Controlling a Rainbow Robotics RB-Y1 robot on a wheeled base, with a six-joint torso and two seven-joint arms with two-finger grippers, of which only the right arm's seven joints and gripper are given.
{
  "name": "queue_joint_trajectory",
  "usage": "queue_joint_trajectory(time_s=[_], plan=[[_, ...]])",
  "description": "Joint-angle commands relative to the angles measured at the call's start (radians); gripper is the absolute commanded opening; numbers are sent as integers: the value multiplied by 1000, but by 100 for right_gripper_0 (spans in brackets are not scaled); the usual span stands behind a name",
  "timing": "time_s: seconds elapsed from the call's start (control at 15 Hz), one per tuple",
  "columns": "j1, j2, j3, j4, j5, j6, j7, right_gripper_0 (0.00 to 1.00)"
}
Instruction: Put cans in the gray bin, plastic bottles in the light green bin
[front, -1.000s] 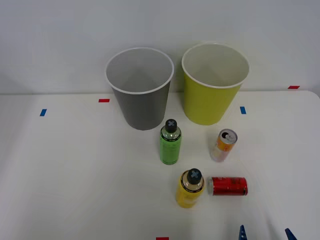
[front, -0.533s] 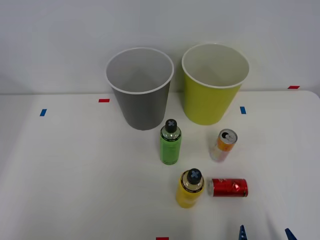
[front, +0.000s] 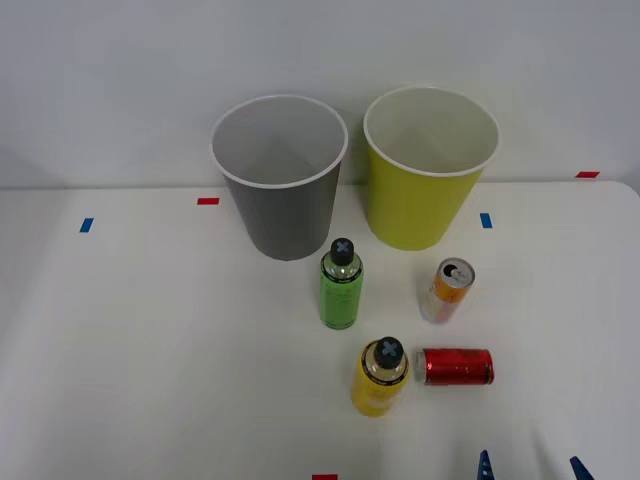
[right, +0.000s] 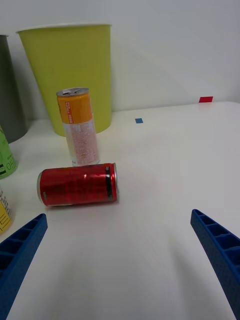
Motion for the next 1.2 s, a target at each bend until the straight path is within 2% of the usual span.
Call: queue_joint_trajectory(time_s=[0.07,0.6,0.67,1.07,1.2], plan=[[0,0,0,0,0,0,0,100],[0,0,0,0,0,0,0,100],[-3,-2,2,35,-2,12,2,100],[8,-31,55,40,-190,66,9,100],[5,-31,66,31,-206,67,8,100]])
